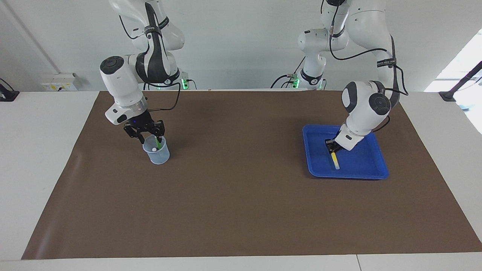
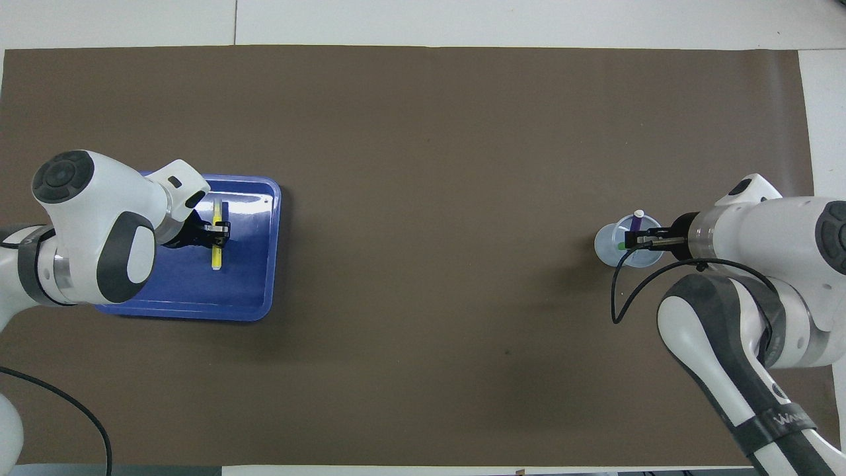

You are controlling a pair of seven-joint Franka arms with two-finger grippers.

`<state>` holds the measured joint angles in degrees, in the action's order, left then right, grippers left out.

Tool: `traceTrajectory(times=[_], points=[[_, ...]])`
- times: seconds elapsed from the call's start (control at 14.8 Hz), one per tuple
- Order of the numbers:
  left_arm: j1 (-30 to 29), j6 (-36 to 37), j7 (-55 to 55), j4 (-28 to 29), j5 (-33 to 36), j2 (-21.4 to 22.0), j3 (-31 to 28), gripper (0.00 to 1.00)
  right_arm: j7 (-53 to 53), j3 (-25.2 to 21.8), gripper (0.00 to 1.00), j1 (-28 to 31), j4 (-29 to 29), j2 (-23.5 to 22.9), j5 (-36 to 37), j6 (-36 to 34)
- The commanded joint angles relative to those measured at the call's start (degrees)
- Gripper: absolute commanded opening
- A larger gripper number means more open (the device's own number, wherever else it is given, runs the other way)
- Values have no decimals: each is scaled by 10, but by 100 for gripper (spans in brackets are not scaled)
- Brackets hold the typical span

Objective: Transfer and insert pens with both arms
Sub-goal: 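Insert the green pen into the cup while the left gripper grasps yellow pen, then lift the yellow pen with the left gripper while the right gripper approaches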

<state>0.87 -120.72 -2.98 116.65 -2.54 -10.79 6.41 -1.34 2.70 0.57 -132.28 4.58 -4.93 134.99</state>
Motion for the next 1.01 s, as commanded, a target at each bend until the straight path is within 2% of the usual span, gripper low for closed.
traceTrajectory(times=[0.0,0.07,0.14,0.34,0.47,0.68,0.95], points=[[-2,85,-9,-68,6,-7,-1,0,-1,8,88,12,15,3,11,-2],[-2,111,-11,-88,4,-6,-1,0,-1,7,98,12,18,9,11,-6],[-2,138,-13,-105,0,-5,-1,0,-2,7,100,12,22,17,11,-9],[-2,200,-44,-147,-31,1,-3,0,-2,4,100,13,52,35,11,-66],[-2,238,-116,-175,-74,1,-3,0,0,4,100,12,91,40,10,-121],[-1,243,-281,-178,-163,16,-3,0,3,5,100,11,182,30,9,-217],[0,239,-501,-174,-291,29,-3,0,7,3,100,10,348,-30,15,-356]])
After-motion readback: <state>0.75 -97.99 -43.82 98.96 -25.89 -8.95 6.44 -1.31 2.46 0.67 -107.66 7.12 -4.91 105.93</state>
